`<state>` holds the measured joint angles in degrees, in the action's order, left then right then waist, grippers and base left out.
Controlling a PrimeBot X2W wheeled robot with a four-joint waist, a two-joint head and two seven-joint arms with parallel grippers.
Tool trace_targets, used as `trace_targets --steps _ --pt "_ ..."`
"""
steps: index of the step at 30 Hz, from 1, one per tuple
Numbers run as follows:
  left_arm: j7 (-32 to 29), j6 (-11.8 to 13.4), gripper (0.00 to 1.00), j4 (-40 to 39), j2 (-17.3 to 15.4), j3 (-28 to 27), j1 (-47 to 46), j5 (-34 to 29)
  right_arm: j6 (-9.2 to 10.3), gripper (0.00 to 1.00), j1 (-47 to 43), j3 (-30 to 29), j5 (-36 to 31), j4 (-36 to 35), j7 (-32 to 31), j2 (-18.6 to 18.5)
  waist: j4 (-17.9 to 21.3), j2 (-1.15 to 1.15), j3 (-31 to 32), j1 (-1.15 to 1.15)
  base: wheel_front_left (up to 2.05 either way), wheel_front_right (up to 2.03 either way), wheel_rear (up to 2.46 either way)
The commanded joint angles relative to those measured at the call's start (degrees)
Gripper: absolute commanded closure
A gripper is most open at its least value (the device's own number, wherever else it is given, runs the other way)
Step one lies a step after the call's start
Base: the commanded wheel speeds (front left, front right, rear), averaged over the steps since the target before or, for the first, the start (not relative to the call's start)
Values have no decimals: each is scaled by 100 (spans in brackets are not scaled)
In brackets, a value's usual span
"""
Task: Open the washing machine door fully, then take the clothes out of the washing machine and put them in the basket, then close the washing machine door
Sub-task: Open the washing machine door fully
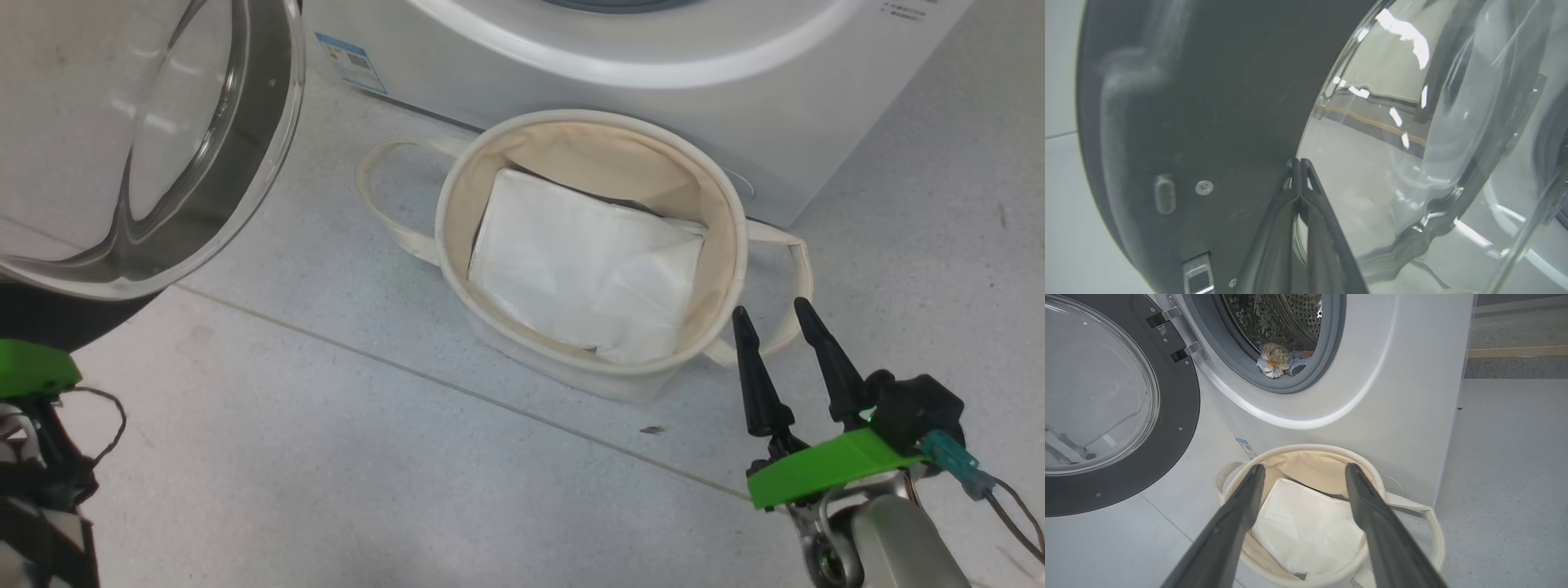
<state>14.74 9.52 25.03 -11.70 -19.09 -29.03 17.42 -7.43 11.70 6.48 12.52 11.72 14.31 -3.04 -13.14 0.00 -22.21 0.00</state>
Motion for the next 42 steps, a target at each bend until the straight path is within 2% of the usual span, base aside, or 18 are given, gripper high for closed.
trace_targets --steps 1,7,10,15,22,29,32,33,34,35,42 --pt "26 -54 100 -150 -168 -208 -110 -155 -6 0 131 149 -26 -203 69 16 12 0 27 0 0 0 0" --pt "26 -182 100 -405 163 -207 76 -440 -6 0 139 145 53 -206 69 16 62 0 249 0 0 0 0" --pt "26 -258 100 -683 453 -158 318 -571 -6 0 123 138 142 -210 69 16 110 0 466 0 0 0 0" --pt "26 -409 100 -1104 761 194 794 -767 -6 0 49 190 302 -300 69 16 228 0 885 0 0 0 0" --pt "26 -516 100 -1347 876 1357 1313 -724 -6 0 -165 230 367 -506 69 16 467 0 1418 0 0 0 0" --pt "26 -293 100 -1463 880 2582 1654 -396 -6 0 -307 247 512 -754 69 16 832 0 1620 0 0 0 0" --pt "26 -430 100 -1404 881 2979 1729 -346 -6 0 -356 176 548 -780 69 16 925 0 1624 0 0 0 0" --pt "26 -534 95 -1351 881 3116 1752 -338 -6 0 -375 146 557 -776 69 16 949 0 1626 0 0 0 0" --pt "26 -538 15 -1315 881 3168 1762 -301 -6 0 -397 107 567 -770 69 16 966 0 1625 0 0 0 0" --pt "26 -520 0 -1315 881 3199 1759 -335 -6 0 -411 81 576 -762 69 16 990 0 1620 0 0 0 0" --pt "26 -392 0 -1346 881 3177 1904 -408 -6 0 -459 21 602 -670 69 16 1176 0 1645 0 0 0 0"
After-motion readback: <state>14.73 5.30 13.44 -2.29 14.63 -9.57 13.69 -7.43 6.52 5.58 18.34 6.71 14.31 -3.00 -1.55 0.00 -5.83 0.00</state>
